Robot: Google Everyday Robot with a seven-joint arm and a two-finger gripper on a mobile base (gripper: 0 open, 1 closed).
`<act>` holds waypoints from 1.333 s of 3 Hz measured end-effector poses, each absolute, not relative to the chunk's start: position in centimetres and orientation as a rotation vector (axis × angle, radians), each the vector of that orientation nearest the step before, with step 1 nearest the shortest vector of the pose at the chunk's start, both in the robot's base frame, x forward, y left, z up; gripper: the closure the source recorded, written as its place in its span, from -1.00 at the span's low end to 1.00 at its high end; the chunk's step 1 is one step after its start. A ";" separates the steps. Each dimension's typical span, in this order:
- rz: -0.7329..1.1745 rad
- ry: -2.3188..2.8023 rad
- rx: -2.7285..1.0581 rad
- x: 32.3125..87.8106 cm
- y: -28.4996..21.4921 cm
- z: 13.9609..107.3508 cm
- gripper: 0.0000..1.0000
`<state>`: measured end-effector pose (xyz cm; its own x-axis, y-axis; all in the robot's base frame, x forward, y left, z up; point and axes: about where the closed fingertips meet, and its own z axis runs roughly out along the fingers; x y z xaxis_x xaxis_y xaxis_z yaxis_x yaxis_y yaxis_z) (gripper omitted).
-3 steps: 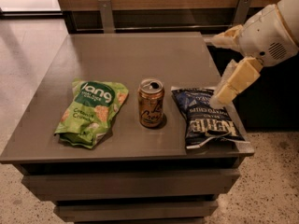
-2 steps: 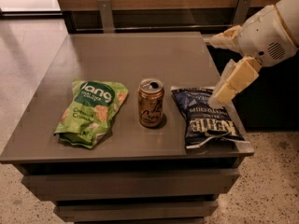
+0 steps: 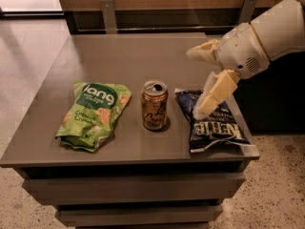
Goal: Pick orange can
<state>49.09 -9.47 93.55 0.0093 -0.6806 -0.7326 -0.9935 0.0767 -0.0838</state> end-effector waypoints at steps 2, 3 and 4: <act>0.824 1.497 -1.757 49.4 -4.2 90.3 -1.00; 0.849 1.447 -1.749 50.2 -3.1 88.8 -1.00; 0.878 1.416 -1.739 51.0 -2.3 87.7 -1.00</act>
Offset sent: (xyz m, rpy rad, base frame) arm 0.0061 0.0713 -0.0498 0.1954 -0.0147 0.2802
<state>51.04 -2.34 87.71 0.1662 -0.4959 -0.8523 -0.9839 -0.1404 -0.1102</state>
